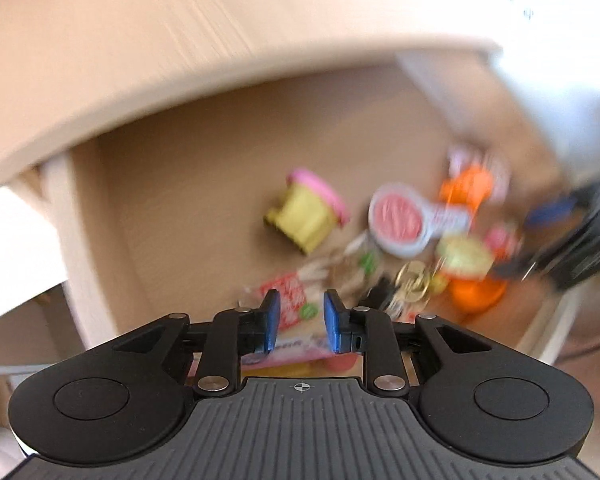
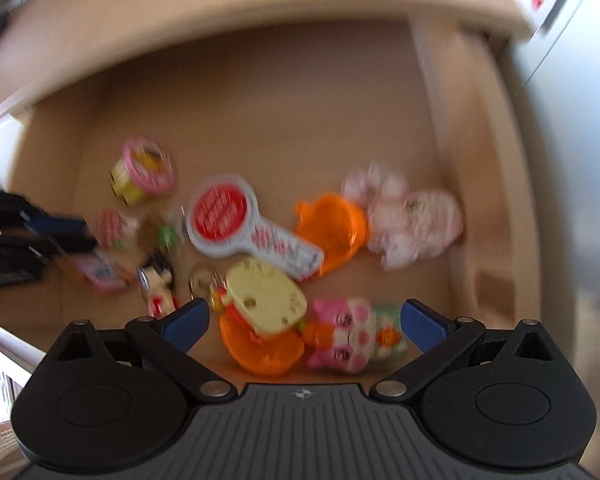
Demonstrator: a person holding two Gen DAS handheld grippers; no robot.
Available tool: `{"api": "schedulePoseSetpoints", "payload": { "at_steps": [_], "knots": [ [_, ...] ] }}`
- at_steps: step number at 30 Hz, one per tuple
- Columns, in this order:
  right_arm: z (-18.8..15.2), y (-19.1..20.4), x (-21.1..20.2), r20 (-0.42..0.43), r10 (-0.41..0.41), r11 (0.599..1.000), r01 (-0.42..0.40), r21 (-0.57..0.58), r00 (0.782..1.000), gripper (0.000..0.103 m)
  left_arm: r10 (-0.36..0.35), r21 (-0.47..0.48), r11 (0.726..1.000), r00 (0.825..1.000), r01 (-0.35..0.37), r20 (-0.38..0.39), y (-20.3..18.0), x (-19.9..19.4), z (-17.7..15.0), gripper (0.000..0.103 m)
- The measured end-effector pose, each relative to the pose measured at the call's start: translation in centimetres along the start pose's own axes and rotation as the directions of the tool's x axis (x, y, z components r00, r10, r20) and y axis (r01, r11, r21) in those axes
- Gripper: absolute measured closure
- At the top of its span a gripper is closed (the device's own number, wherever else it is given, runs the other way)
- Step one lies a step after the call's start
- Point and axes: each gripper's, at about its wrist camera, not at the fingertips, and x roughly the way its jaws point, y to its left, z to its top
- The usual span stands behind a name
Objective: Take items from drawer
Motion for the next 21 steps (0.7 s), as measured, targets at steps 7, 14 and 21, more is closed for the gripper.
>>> {"api": "schedulePoseSetpoints", "payload": {
  "at_steps": [7, 14, 21],
  "knots": [
    [2.2, 2.6, 2.3, -0.139, -0.075, 0.994, 0.063, -0.092, 0.987, 0.017, -0.035, -0.124, 0.992, 0.999, 0.039, 0.04, 1.7, -3.9, -1.2, 0.077],
    [6.5, 5.7, 2.3, -0.064, 0.004, 0.989, -0.014, -0.148, 0.998, 0.064, -0.117, -0.082, 0.991, 0.978, 0.104, -0.175, 2.2, -3.7, -2.1, 0.078],
    [5.5, 5.0, -1.9, -0.001, -0.048, 0.971, 0.047, -0.235, 0.999, 0.022, -0.124, -0.075, 0.991, 0.962, 0.108, -0.242, 1.1, -0.7, -0.8, 0.083]
  ]
}}
